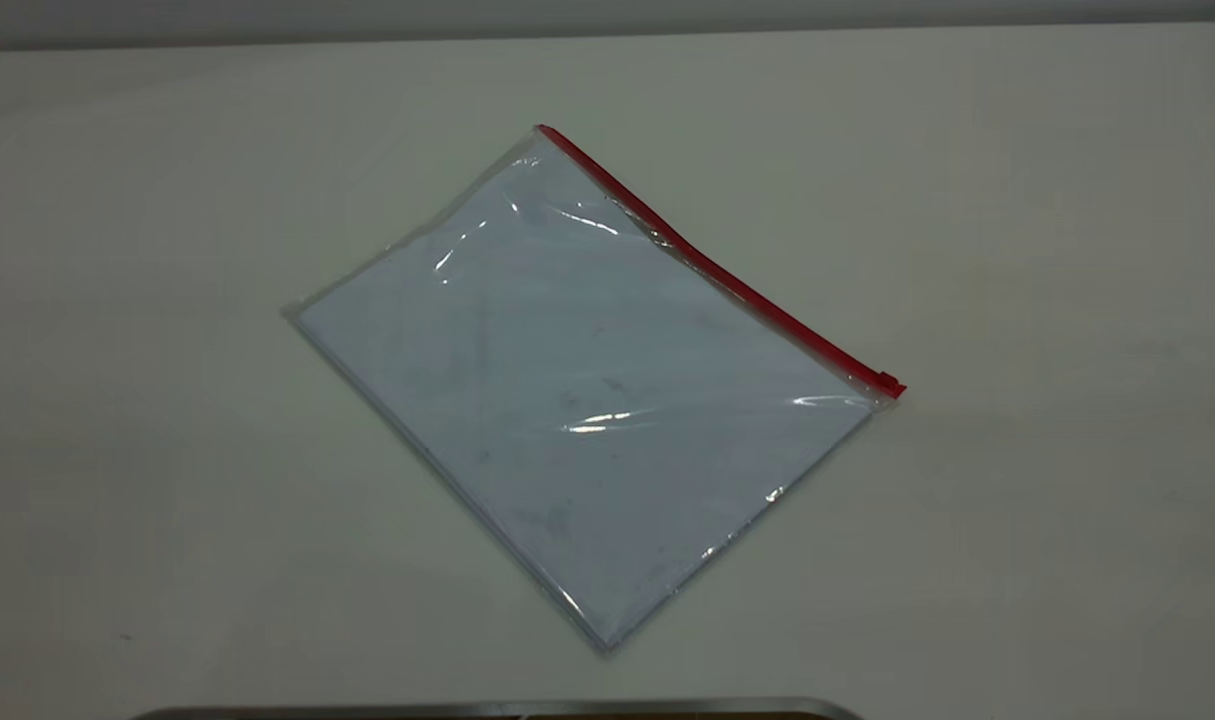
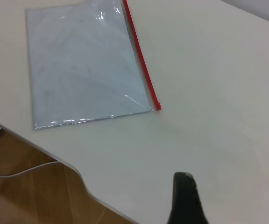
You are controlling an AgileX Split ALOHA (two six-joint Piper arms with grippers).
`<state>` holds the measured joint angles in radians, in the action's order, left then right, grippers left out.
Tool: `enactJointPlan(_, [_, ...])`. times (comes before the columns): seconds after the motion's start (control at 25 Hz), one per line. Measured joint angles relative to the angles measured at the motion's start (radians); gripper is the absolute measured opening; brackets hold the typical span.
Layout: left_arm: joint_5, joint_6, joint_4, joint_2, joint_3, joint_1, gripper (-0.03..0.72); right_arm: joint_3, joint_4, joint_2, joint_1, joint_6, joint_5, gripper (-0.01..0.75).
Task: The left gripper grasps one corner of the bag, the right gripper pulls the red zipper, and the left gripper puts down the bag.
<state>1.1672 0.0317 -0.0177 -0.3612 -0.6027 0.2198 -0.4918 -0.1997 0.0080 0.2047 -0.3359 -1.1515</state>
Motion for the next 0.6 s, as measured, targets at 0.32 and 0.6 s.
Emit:
enactJointPlan(0.32, [-0.008, 0.003, 0.025, 0.211, 0.088, 0.0, 0.567, 0.0, 0.001, 0.0, 0.0, 0.001, 0.0, 0.542])
enactJointPlan(0.6, [-0.029, 0.0, 0.026, 0.236, 0.117, 0.0, 0.567, 0.0, 0.001, 0.0, 0.0, 0.002, 0.0, 0.539])
